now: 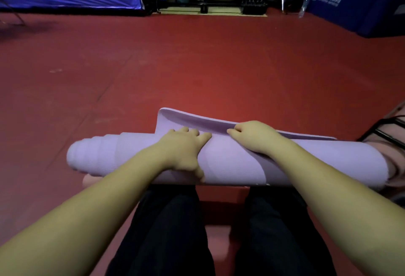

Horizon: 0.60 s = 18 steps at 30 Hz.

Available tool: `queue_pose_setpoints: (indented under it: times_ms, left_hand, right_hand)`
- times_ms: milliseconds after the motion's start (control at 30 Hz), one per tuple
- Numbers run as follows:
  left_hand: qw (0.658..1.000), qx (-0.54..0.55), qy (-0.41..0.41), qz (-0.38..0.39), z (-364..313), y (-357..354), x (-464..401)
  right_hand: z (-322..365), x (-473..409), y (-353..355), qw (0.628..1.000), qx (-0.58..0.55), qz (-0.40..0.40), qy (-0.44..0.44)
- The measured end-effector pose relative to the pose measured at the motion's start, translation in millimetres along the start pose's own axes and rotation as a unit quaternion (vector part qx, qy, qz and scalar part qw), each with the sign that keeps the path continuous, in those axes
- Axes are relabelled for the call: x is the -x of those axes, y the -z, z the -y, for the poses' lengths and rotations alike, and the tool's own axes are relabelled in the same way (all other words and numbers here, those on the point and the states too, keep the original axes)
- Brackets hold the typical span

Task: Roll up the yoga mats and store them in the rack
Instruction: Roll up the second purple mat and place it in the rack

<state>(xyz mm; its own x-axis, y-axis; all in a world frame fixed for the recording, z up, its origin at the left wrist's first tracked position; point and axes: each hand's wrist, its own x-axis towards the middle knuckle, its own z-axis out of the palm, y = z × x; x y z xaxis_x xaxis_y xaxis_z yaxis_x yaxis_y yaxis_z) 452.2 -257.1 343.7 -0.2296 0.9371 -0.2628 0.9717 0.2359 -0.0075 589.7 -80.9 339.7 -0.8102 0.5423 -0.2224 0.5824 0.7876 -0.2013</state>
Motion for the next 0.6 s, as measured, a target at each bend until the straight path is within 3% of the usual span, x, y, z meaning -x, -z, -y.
queue_pose_setpoints:
  times_ms: [233, 300, 400, 500, 567, 600]
  left_hand:
    - [0.983, 0.137, 0.001, 0.121, 17.7, 16.9, -36.6]
    - [0.983, 0.135, 0.003, 0.121, 19.7, 15.4, -40.5]
    - [0.996, 0.074, -0.034, -0.032, 16.8, 4.1, -28.8]
    - [0.967, 0.023, -0.070, -0.242, 5.0, -32.2, -4.7]
    - [0.954, -0.071, -0.051, -0.285, -7.8, -60.5, 6.9]
    - [0.958, -0.117, -0.030, -0.259, -13.5, -69.5, 8.2]
  right_hand:
    - [-4.9, 9.4, -28.8, 0.994, 0.018, -0.101, -0.022]
    - [-4.9, 5.1, -28.3, 0.994, 0.013, -0.101, -0.032]
    - [-7.4, -3.1, -23.7, 0.996, 0.012, -0.083, -0.041]
    - [-9.5, -13.9, -19.7, 0.998, 0.011, -0.045, -0.043]
    - [-8.7, -23.1, -17.1, 0.999, 0.011, -0.013, -0.044]
    - [-7.4, -27.0, -15.2, 0.999, 0.010, 0.001, -0.047]
